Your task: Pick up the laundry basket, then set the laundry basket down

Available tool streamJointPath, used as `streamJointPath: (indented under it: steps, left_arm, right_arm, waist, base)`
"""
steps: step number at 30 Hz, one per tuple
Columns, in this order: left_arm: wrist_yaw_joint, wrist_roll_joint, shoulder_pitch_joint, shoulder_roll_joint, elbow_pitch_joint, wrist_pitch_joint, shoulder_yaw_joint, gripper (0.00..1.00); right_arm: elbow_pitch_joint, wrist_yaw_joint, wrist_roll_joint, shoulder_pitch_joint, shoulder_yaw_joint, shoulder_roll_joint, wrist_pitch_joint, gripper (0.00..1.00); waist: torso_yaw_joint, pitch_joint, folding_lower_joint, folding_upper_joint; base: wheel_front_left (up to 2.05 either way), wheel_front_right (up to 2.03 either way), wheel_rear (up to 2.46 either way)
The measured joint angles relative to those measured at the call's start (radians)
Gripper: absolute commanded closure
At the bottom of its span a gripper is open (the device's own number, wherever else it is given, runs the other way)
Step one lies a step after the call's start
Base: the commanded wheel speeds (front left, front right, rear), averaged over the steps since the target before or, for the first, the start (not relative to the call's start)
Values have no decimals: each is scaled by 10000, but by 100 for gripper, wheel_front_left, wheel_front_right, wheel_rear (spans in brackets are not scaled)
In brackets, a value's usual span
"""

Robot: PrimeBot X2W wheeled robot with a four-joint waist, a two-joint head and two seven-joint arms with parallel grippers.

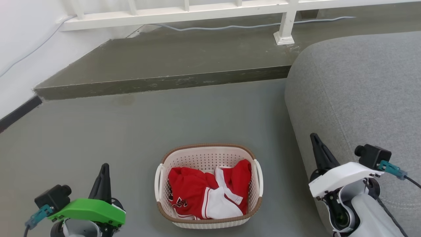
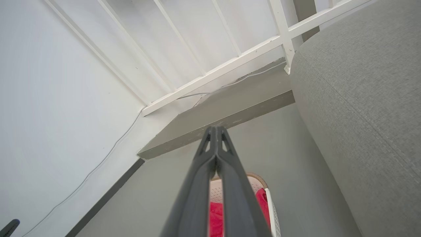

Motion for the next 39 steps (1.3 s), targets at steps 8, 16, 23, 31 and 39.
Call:
streamJointPath:
  steps: [8,16,23,31,39]
  left_arm:
    - [0,-759,-3,-2,-6,265,207,100]
    - [-4,-1496,-7,-2,-17,508,336,100]
    - [-50,-2174,-9,-4,-33,752,512,100]
    - [-86,-3001,-12,-4,-61,968,637,100]
    - [-88,-3800,-17,-4,-86,1231,826,100]
  right_arm:
    - [-44,88,872,2,-349,88,270,100]
    - [-69,176,1720,7,-704,115,520,100]
    - [-102,230,2510,13,-1003,165,727,100]
    - [-125,345,3369,19,-1352,215,989,100]
    - [-159,405,4232,122,-1693,240,1235,100]
  waist:
    - [39,-25,0,0]
    - [77,-50,0,0]
    - [110,-72,0,0]
    - [147,-97,0,0]
    - [183,-122,0,0]
  base:
    - [0,0,0]
    - [0,0,0]
    - [0,0,0]
    - [0,0,0]
    - [0,0,0]
